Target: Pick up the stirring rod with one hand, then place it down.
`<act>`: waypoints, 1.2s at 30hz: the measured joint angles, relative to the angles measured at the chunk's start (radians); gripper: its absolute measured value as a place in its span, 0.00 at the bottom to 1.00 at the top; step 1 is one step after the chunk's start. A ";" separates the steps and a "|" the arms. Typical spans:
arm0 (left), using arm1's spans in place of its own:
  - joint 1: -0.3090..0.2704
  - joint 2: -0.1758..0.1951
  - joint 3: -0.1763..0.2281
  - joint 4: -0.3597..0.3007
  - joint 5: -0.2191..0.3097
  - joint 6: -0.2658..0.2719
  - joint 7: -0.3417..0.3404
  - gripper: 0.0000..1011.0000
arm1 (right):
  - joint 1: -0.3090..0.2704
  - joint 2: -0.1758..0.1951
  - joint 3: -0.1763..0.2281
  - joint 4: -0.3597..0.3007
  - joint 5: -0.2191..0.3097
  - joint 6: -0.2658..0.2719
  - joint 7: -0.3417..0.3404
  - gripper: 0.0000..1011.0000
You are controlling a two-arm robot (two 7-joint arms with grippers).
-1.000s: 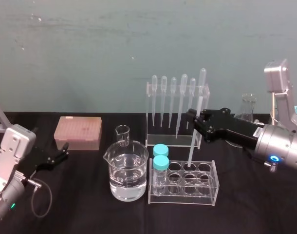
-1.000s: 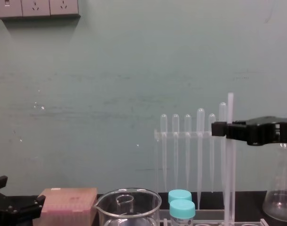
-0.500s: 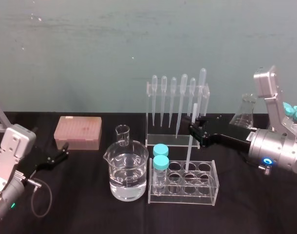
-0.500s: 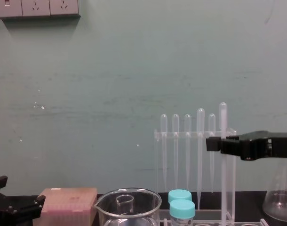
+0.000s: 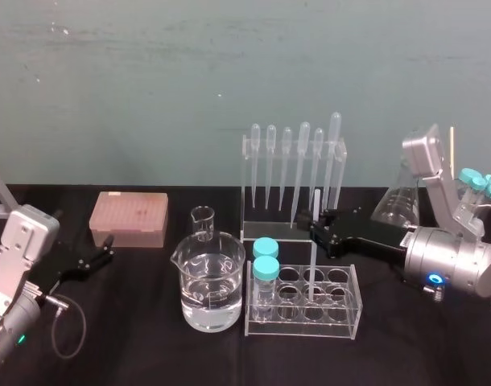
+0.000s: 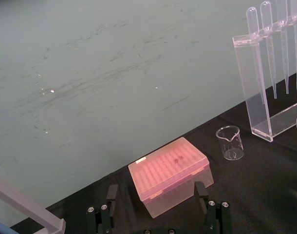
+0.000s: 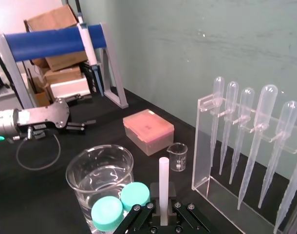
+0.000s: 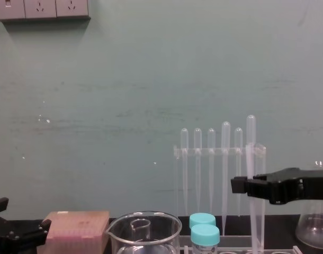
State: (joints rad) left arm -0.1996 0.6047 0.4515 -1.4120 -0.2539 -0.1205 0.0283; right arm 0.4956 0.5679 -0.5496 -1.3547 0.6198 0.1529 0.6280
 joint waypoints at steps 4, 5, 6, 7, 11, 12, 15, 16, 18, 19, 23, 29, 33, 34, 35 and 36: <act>0.000 0.000 0.000 0.000 0.000 0.000 0.000 0.99 | 0.000 -0.003 -0.005 0.010 -0.027 -0.011 -0.007 0.07; 0.000 0.000 0.000 0.000 0.000 0.000 0.000 0.99 | 0.000 -0.004 -0.005 0.012 -0.031 -0.012 -0.007 0.07; 0.000 0.000 0.000 0.000 0.000 0.000 0.000 0.99 | 0.000 -0.005 -0.006 0.014 -0.033 -0.013 -0.008 0.07; 0.000 0.000 0.000 0.000 0.000 0.000 0.000 0.99 | 0.000 -0.006 -0.006 0.016 -0.036 -0.013 -0.008 0.07; 0.000 0.000 0.000 0.000 0.000 0.000 0.000 0.99 | -0.001 -0.014 -0.005 0.022 -0.045 -0.014 -0.007 0.07; 0.000 0.000 0.000 0.000 0.000 0.000 0.000 0.99 | -0.001 -0.015 -0.004 0.022 -0.045 -0.014 -0.007 0.07; 0.000 0.000 0.000 0.000 0.000 0.000 0.000 0.99 | -0.003 -0.019 0.001 0.022 -0.046 -0.016 -0.007 0.07; 0.000 0.000 0.000 0.000 0.000 0.000 0.000 0.99 | -0.004 -0.020 0.002 0.021 -0.047 -0.017 -0.007 0.07; 0.000 0.000 0.000 0.000 0.000 0.000 0.000 0.99 | -0.007 -0.020 0.005 0.014 -0.054 -0.018 -0.007 0.07; 0.000 0.000 0.000 0.000 0.000 0.000 0.000 0.99 | -0.007 -0.020 0.005 0.014 -0.054 -0.018 -0.007 0.07; 0.000 0.000 0.000 0.000 0.000 0.000 0.000 0.99 | -0.007 -0.019 0.005 0.014 -0.054 -0.018 -0.007 0.07; 0.000 0.000 0.000 0.000 0.000 0.000 0.000 0.99 | -0.007 -0.019 0.005 0.014 -0.054 -0.018 -0.007 0.07; 0.000 0.000 0.000 0.000 0.000 0.000 0.000 0.99 | -0.007 -0.019 0.005 0.014 -0.053 -0.018 -0.007 0.13; 0.000 0.000 0.000 0.000 0.000 0.000 0.000 0.99 | -0.007 -0.019 0.005 0.014 -0.052 -0.018 -0.007 0.16; 0.000 0.000 0.000 0.000 0.000 0.000 0.000 0.99 | -0.007 -0.019 0.005 0.014 -0.052 -0.018 -0.007 0.20; 0.000 0.000 0.000 0.000 0.000 0.000 0.000 0.99 | -0.007 -0.019 0.005 0.014 -0.052 -0.018 -0.007 0.21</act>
State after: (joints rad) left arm -0.1995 0.6047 0.4514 -1.4120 -0.2539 -0.1205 0.0283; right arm 0.4888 0.5490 -0.5441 -1.3408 0.5682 0.1349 0.6210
